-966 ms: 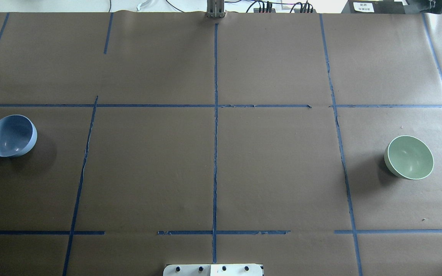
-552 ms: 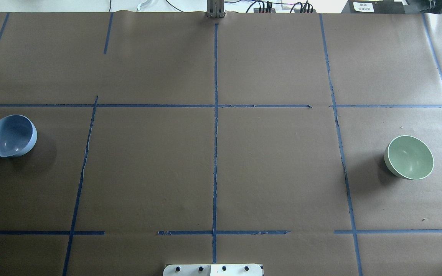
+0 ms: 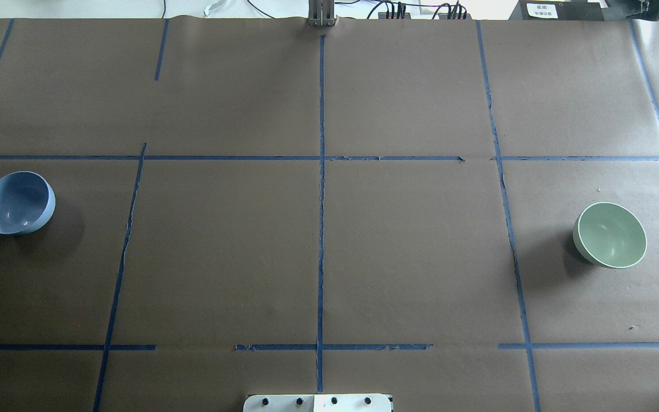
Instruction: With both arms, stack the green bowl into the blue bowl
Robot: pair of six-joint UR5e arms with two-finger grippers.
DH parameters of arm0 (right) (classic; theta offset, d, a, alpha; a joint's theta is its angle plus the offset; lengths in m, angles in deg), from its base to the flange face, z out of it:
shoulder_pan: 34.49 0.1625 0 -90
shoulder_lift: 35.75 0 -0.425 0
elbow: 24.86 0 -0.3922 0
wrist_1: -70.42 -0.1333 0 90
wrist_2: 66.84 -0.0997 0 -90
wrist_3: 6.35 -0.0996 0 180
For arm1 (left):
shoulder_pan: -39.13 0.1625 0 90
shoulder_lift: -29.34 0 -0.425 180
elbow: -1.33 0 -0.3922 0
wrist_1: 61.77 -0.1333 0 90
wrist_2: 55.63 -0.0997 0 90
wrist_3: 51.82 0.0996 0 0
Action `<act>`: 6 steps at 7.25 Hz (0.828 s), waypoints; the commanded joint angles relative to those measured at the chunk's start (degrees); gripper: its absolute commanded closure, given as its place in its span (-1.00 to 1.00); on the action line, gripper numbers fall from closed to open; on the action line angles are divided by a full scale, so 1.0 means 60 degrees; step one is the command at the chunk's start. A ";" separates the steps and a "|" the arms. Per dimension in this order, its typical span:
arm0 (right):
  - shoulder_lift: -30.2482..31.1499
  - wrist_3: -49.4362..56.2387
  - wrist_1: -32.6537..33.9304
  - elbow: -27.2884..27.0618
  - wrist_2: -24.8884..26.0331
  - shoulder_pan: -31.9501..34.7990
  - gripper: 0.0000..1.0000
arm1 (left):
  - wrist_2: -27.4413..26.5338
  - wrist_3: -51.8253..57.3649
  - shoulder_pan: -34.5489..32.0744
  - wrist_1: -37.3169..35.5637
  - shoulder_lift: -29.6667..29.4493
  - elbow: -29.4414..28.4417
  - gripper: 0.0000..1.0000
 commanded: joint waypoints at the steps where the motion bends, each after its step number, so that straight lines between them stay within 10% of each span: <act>1: 0.0006 -0.0002 -0.0012 0.0001 -0.0120 0.0000 -1.00 | -0.0073 -0.2912 0.1721 0.1787 0.0185 -0.0373 -1.00; 5: 0.0006 0.0013 -0.0012 0.0001 -0.0120 0.0000 -1.00 | -0.1348 -0.4829 0.3340 0.3886 -0.0267 -0.2318 -1.00; 6: 0.0006 0.0013 -0.0012 0.0001 -0.0120 0.0000 -1.00 | -0.1348 -0.5148 0.3340 0.3889 -0.0385 -0.2453 -0.57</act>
